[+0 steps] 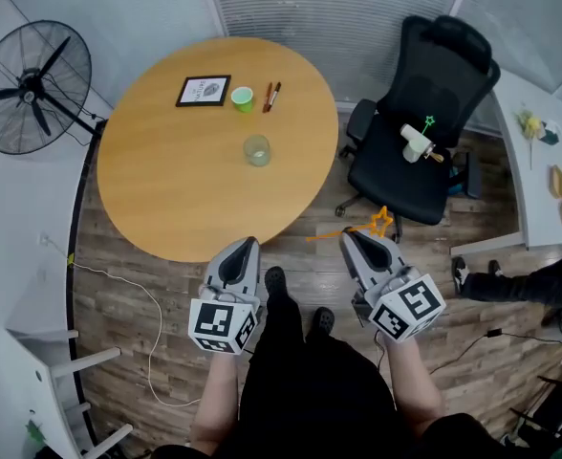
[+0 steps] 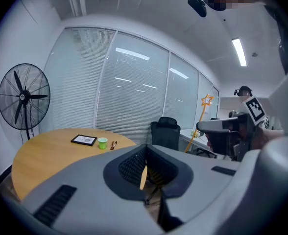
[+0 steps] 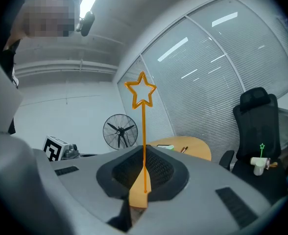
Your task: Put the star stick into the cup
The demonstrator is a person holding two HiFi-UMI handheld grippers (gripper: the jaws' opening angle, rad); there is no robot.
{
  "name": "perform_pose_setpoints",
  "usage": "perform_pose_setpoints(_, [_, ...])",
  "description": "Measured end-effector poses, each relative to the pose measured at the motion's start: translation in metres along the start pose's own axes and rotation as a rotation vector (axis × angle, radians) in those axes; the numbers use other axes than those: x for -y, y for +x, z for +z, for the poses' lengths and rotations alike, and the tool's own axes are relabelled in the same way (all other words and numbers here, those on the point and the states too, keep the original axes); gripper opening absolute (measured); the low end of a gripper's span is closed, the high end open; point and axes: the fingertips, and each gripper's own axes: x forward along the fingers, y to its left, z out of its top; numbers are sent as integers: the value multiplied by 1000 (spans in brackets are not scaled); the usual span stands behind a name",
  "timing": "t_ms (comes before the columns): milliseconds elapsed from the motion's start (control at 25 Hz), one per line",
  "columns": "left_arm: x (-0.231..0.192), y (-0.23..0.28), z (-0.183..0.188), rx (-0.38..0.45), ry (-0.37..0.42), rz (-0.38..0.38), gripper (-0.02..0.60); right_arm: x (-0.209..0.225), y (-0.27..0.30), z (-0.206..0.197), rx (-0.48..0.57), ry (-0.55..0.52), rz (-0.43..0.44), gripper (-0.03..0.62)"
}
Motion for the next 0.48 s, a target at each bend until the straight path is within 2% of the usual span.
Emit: perform_pose_setpoints(480, [-80,63,30,17,1,-58,-2,14,93,29,-13,-28,-53,25])
